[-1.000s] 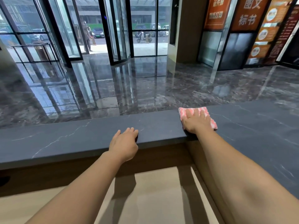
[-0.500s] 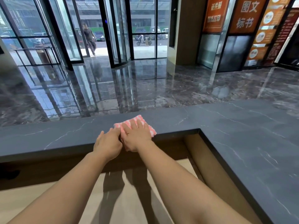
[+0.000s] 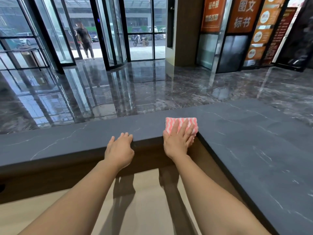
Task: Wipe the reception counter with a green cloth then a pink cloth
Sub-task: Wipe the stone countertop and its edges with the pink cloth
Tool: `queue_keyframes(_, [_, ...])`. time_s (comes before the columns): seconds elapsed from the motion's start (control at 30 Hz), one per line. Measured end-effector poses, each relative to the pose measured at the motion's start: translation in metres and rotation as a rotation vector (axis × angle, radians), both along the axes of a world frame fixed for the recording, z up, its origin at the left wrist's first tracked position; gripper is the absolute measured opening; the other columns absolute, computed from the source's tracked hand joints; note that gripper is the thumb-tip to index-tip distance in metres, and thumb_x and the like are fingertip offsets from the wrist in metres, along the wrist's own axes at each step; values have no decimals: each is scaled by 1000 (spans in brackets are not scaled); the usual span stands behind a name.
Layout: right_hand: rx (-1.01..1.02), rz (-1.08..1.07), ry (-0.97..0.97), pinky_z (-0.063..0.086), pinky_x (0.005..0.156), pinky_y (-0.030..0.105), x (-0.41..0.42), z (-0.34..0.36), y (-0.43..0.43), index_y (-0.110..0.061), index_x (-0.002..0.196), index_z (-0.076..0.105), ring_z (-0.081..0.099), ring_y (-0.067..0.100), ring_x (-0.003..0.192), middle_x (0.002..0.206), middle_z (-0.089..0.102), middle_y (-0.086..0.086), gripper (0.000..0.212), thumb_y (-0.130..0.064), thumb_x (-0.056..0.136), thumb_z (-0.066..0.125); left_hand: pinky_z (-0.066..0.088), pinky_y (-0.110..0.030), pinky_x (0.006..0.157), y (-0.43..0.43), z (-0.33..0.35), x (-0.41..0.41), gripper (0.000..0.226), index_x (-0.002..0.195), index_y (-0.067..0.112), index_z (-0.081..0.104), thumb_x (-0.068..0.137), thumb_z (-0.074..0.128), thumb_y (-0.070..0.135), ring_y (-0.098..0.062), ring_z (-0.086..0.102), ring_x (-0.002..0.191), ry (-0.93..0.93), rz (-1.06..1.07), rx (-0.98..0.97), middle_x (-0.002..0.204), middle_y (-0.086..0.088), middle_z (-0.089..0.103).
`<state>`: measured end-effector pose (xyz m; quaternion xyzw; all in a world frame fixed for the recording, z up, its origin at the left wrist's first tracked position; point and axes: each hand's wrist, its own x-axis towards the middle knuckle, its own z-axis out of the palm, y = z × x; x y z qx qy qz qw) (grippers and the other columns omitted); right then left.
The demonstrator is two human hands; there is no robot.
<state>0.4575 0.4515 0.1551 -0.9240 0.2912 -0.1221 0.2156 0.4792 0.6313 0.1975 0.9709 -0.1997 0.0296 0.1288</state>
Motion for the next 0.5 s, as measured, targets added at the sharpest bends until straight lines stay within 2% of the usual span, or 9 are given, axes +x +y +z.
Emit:
queue_keyframes(0.1, [130,-62,-77,-7,117,57,12,-2,33,-13,155,-9,-35,36,140,156,-33,14,73,-44,103,32,4,-37,121,19,-1,4,59,147,14,32,91,41,-2,-18,16,147,-26,67,-7,157,-5,26])
queue_keyframes(0.2, [182,-29,-115,-3,117,60,19,-1,75,-11,154,-12,-39,36,138,154,-37,14,75,-43,103,32,5,-37,120,49,-7,7,61,148,14,30,91,44,-2,-17,16,147,-65,150,-5,157,-4,26])
queue_keyframes(0.37, [233,113,-123,-9,116,59,26,-1,160,-10,153,-14,-41,36,136,152,-39,15,75,-41,104,32,2,-35,121,108,-18,8,69,153,14,18,90,43,0,-14,7,149,-63,256,66,161,-3,15])
queue_keyframes(0.5, [150,302,-73,-16,112,56,29,-6,221,-17,155,-13,-40,38,136,152,-39,16,74,-35,103,37,2,-35,121,145,-19,5,71,153,14,18,89,46,0,-14,7,149,-56,306,86,161,-2,15])
